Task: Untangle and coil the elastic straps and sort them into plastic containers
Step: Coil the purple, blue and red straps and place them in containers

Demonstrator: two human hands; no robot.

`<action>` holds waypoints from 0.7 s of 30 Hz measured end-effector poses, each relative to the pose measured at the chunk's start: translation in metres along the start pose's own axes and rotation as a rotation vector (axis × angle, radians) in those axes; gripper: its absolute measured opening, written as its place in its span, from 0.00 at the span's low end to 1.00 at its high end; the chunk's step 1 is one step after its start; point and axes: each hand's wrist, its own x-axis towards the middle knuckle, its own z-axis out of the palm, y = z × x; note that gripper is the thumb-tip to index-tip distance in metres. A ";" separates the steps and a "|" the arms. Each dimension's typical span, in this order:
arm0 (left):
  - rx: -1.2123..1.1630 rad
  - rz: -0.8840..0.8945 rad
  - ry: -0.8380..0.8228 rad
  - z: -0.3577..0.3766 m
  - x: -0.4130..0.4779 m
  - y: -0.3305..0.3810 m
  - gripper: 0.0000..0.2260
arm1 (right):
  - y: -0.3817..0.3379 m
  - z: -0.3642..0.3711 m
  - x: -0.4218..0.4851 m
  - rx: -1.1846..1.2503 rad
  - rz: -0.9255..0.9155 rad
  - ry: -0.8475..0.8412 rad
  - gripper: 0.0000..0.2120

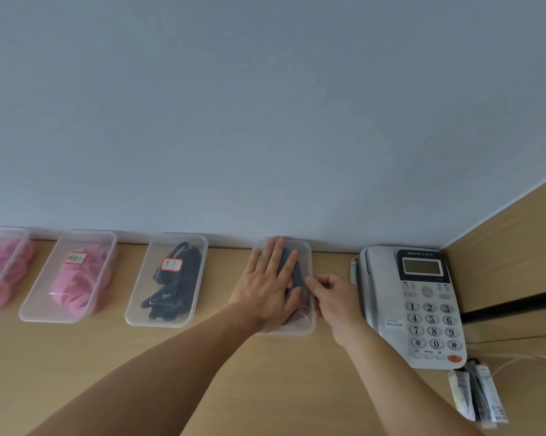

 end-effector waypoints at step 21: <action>-0.009 -0.052 0.004 -0.002 0.001 0.002 0.34 | 0.039 -0.016 -0.048 0.091 -0.028 -0.134 0.08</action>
